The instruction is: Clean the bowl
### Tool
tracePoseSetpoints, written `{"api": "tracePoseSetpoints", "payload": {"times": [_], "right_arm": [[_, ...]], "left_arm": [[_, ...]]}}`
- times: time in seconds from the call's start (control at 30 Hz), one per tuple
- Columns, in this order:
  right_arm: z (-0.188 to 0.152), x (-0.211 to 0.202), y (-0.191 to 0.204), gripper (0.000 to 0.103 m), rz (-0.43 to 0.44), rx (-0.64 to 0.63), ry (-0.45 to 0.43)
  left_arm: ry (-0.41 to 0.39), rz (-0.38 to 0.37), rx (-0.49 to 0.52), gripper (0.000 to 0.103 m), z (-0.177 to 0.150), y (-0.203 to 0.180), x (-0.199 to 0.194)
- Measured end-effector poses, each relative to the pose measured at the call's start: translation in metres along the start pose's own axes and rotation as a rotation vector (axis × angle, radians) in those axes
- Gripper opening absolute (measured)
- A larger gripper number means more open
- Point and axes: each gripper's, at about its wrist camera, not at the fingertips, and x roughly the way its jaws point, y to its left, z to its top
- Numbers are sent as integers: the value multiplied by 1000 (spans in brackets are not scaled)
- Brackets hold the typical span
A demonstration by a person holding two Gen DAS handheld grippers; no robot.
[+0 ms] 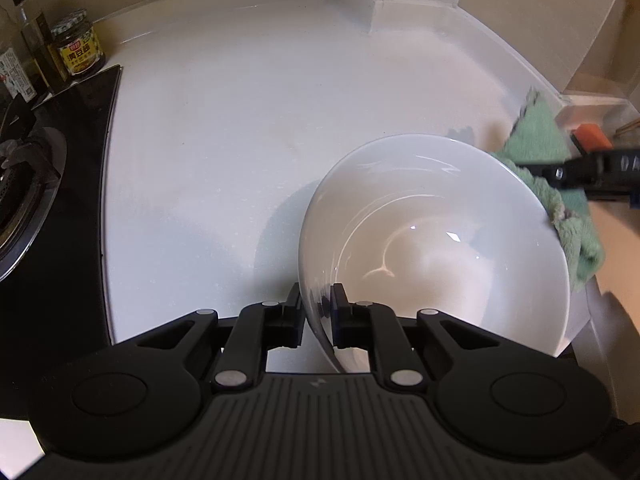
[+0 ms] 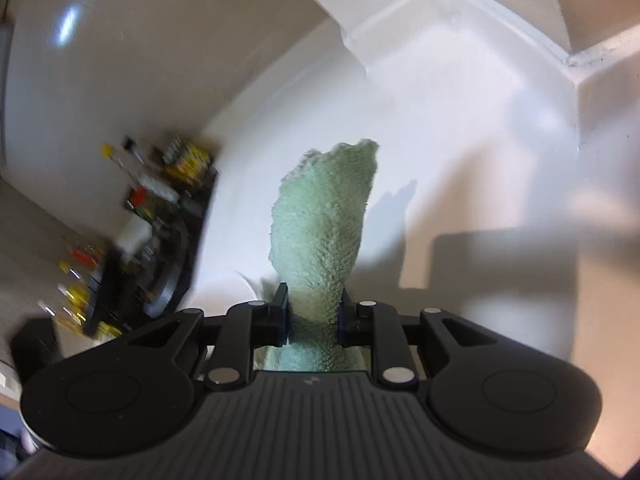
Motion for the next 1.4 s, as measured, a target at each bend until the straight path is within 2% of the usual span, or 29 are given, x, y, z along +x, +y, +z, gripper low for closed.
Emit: {"api": "tracePoseSetpoints", "payload": {"times": [0.13, 0.23, 0.33, 0.57, 0.73, 0.8, 0.97, 1.03, 1.1, 1.17, 1.27, 1.4], "right_arm": [[-15, 1, -1, 20, -34, -15, 23], [-21, 2, -2, 20, -26, 33, 34], [-29, -16, -5, 20, 1, 106, 17], [-61, -36, 13, 20, -7, 109, 39], [-81, -38, 17, 20, -13, 152, 14], [-83, -38, 17, 20, -36, 169, -17], [-68, -33, 11, 20, -58, 180, -73], [-60, -30, 6, 20, -49, 173, -73], [-52, -25, 4, 20, -39, 148, -57], [-45, -21, 3, 20, -33, 120, -40], [-41, -21, 3, 20, -25, 93, -25], [-46, -23, 7, 20, -23, 62, -20]], "left_arm": [[-15, 2, -10, 13, -5, -2, -3], [-22, 10, -9, 13, -6, -3, -4], [-26, 17, -13, 14, -6, -4, -5], [-29, 26, -3, 14, -6, -7, -5], [-16, 34, 22, 14, -6, -10, -5], [-11, 32, 38, 16, -9, -15, -6], [22, 24, 68, 33, -15, -28, -9], [52, 11, 64, 34, -11, -27, -9], [66, 0, 48, 33, -7, -21, -9], [70, 40, 56, 32, 3, -17, -9], [87, 41, 80, 29, 19, -13, -2], [91, 39, 103, 14, 26, -15, 1]]}}
